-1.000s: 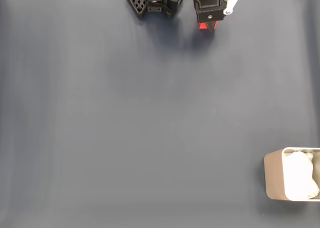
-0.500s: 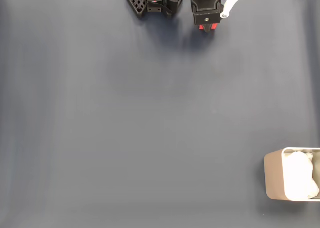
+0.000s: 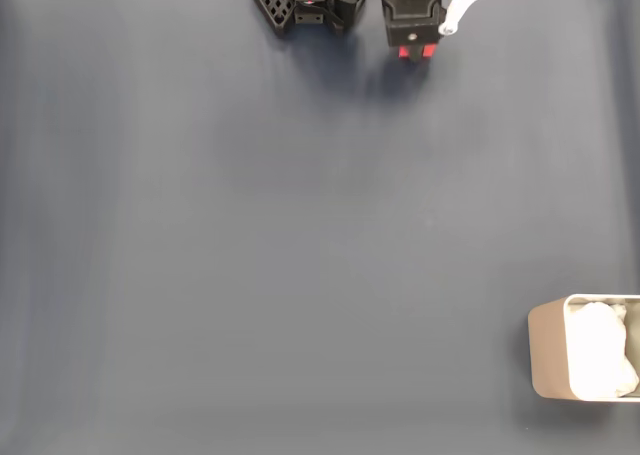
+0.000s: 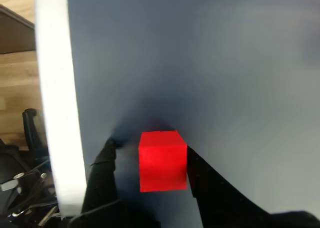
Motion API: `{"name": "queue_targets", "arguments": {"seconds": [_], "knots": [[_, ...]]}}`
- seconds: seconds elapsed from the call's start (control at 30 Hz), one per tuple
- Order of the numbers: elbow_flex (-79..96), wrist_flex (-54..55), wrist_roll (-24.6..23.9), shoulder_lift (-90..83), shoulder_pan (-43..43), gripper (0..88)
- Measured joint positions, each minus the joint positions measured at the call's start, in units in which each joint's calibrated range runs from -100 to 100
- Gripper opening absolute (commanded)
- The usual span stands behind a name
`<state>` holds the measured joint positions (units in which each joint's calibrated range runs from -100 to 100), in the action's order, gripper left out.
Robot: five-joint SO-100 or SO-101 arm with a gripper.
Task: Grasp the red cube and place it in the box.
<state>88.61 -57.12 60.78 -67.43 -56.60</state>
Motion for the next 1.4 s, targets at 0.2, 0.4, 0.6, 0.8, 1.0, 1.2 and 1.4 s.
{"name": "queue_targets", "arguments": {"seconds": [0.2,0.4,0.6,0.8,1.0,1.2,1.4], "knots": [[-0.18,-0.08,0.20,-0.43,-0.15,7.0],[-0.27,-0.08,0.15,-0.26,-0.15,5.9],[-0.36,-0.08,0.15,0.00,-0.15,4.7],[-0.99,0.00,0.10,1.30,0.00,4.1],[-2.98,0.00,0.05,3.30,0.45,3.8],[-5.15,0.00,-0.29,4.69,0.67,3.1],[-9.13,0.00,-1.42,6.95,0.67,2.7]]}}
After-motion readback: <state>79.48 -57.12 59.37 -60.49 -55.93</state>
